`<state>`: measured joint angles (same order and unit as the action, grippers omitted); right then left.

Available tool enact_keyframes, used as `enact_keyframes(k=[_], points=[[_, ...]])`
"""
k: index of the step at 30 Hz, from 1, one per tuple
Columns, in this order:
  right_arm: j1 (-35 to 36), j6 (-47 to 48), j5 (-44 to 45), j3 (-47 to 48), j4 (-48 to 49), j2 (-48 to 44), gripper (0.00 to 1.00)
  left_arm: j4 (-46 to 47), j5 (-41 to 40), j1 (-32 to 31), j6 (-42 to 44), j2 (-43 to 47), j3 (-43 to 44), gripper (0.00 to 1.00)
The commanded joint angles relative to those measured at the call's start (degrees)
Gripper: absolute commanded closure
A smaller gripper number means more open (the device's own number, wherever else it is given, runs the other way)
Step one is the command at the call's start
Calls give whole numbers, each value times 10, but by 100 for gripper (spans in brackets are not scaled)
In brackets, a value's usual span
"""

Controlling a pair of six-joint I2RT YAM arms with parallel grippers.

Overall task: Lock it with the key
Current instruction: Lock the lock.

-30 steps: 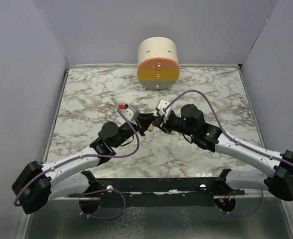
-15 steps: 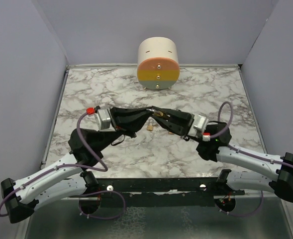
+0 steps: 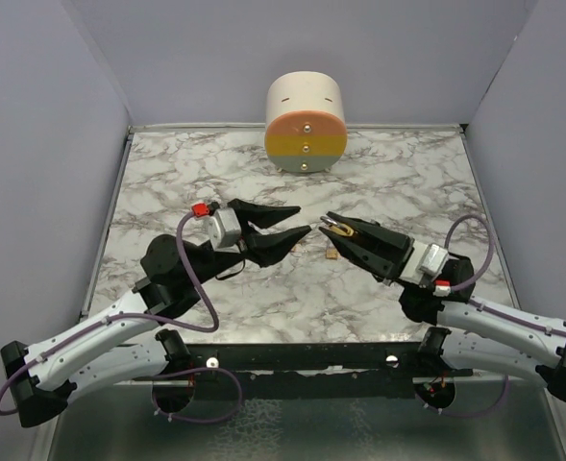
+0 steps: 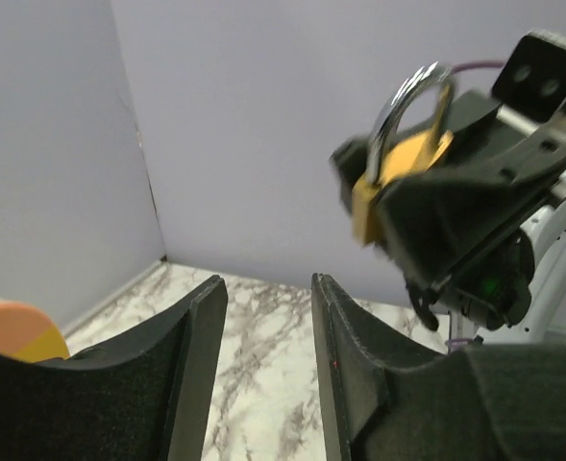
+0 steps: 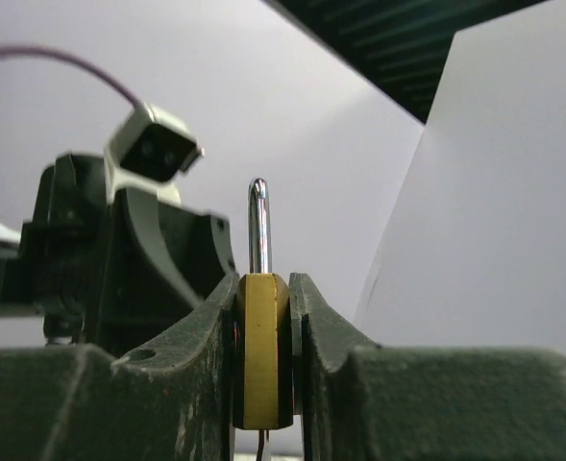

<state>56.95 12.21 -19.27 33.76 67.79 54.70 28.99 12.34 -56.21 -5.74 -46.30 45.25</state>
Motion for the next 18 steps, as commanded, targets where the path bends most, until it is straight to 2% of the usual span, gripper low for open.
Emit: enact_keyframes(k=[1,6,18], points=[[3,-6,48,6,32,-30,98,-59,-22,5,19,-6,3,52],[3,-14,64,-19,18,-31,98,-58,-43,5,37,11,17,40],[3,-39,72,-55,-25,-26,98,-66,-31,5,100,35,62,29]])
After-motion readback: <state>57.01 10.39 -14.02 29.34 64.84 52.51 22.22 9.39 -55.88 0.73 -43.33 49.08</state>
